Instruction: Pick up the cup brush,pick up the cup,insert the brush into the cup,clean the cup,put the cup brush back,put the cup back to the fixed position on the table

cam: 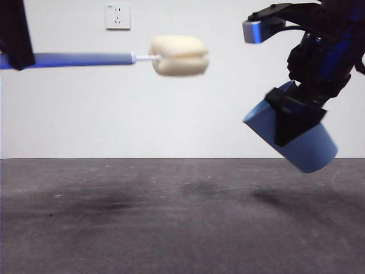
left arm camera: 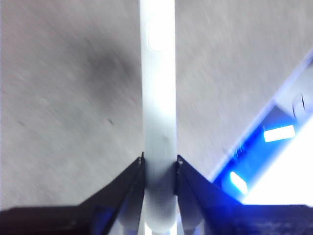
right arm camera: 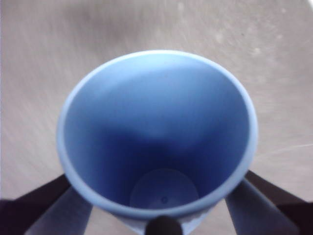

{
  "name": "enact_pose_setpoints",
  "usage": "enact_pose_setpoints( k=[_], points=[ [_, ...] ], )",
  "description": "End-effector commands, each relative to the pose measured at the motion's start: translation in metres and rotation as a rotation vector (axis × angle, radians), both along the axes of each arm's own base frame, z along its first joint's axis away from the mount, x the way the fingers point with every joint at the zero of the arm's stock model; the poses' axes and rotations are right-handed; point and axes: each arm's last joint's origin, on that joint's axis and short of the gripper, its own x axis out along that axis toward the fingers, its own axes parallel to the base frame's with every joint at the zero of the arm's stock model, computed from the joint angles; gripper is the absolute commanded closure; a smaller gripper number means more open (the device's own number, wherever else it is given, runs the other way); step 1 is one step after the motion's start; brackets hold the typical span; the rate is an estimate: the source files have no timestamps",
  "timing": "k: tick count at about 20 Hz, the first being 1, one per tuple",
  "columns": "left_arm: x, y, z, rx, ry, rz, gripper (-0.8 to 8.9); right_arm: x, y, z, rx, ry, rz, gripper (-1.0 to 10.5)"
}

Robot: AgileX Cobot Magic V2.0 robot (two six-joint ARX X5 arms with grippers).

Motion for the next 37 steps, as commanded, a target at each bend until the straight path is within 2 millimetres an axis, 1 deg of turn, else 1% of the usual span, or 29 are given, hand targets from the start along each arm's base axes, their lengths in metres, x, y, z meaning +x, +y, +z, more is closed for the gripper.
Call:
enact_pose_setpoints(
  k=[1,5,9,19,22,27,31,34,37],
  points=[
    [-0.003,-0.004,-0.004,0.035,0.035,-0.064,8.2,-0.007,0.01,0.003,-0.206,-0.058,0.1,9.6],
    [-0.006,-0.012,-0.007,0.032,0.063,-0.115,8.2,-0.021,0.023,0.001,-0.343,-0.07,0.186,9.6],
    [-0.006,-0.022,-0.016,0.066,0.127,-0.153,8.2,-0.029,0.032,0.002,-0.408,-0.105,0.207,9.6],
    [-0.002,-0.046,-0.03,0.077,0.164,-0.191,8.2,-0.042,0.041,0.0,-0.496,-0.108,0.3,9.6],
    [0.001,-0.056,-0.029,-0.01,0.152,-0.196,8.2,-0.046,0.045,-0.001,-0.531,-0.109,0.352,9.6],
    [0.003,-0.061,-0.031,-0.028,0.153,-0.171,8.2,-0.06,0.063,-0.01,-0.587,-0.111,0.46,9.6],
    [0.006,-0.072,-0.038,-0.063,0.183,-0.153,8.2,-0.071,0.078,-0.017,-0.594,-0.133,0.519,9.6],
    [0.005,-0.08,-0.039,-0.088,0.176,-0.15,8.2,-0.074,0.081,-0.017,-0.592,-0.141,0.521,9.6],
    [0.0,-0.076,-0.04,-0.045,0.206,-0.14,8.2,-0.073,0.078,-0.018,-0.626,-0.146,0.472,9.6]
  ],
)
